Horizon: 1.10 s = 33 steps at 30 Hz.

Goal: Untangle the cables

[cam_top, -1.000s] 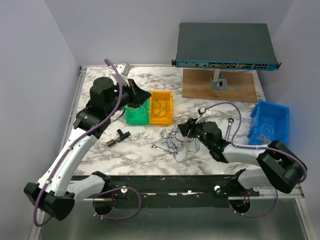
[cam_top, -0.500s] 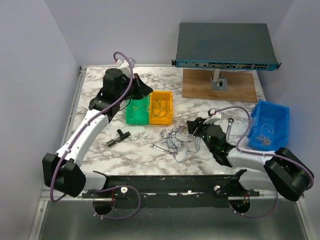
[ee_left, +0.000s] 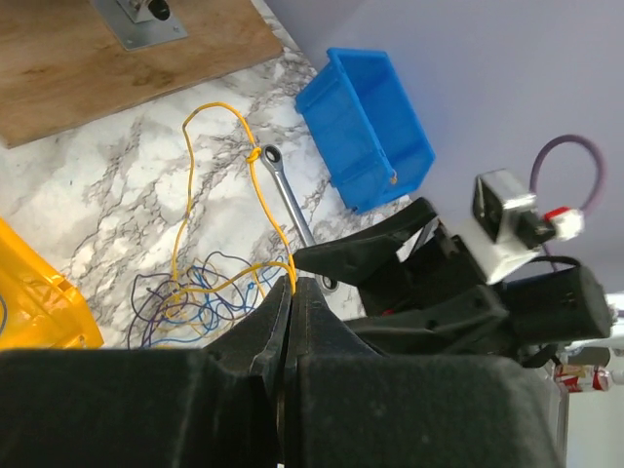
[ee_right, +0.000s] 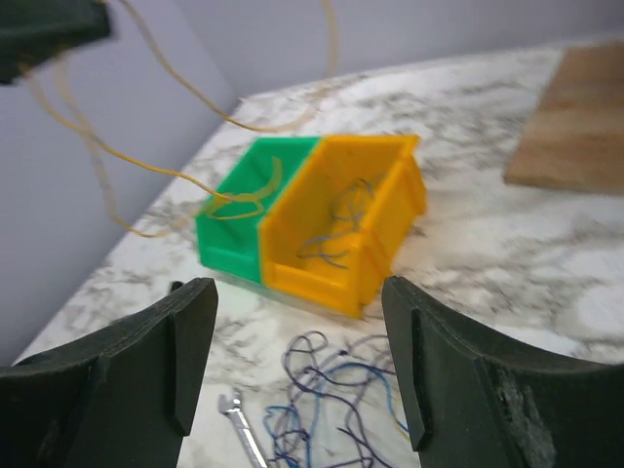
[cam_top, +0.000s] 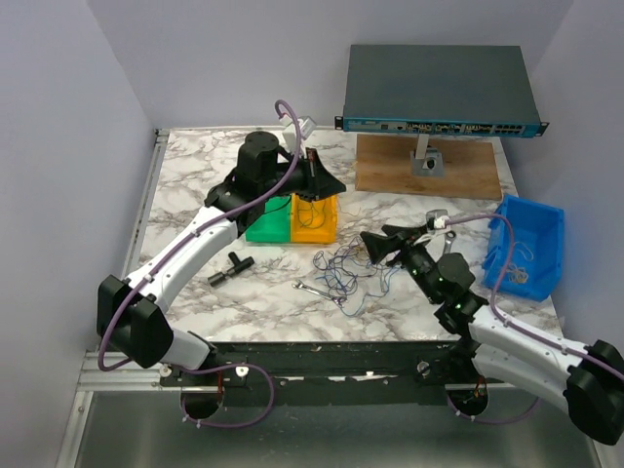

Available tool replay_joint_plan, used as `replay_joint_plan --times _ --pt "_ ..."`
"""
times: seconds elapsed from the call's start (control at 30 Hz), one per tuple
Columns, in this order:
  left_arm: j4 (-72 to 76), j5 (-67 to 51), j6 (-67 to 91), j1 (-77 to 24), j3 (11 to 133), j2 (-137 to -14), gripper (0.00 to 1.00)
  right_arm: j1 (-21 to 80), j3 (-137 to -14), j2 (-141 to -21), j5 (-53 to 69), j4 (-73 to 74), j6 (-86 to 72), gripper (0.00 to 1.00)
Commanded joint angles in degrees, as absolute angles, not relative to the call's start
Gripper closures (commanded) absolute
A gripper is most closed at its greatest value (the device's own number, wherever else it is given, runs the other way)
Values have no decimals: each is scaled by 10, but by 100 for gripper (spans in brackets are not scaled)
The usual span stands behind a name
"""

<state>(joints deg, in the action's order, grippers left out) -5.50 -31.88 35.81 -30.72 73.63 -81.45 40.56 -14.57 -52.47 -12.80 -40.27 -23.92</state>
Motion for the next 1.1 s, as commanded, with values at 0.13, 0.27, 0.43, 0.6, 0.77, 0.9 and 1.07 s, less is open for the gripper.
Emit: replay_joint_plan --times 0.13,0.27,0.43,0.6,0.77,0.9,1.07 --pt "-81 -306 322 -364 749 -812 100 408 -252 -475 115 -303 -194 24" --pt "-104 -319 315 -383 768 -821 100 409 -297 -493 137 -259 -190 23" --pt "-142 -310 298 -410 792 -824 100 409 -336 -518 103 -222 -189 0" --pt "-158 -313 299 -420 797 -818 100 409 -350 -530 80 -212 -183 0" --pt "-178 -326 301 -430 798 -815 100 409 -344 -519 121 -219 -156 3" --pt "-180 -340 308 -434 800 -815 100 408 -337 -519 130 -223 -152 28" --pt "-161 -363 331 -434 794 -814 100 409 -322 -502 129 -232 -158 67"
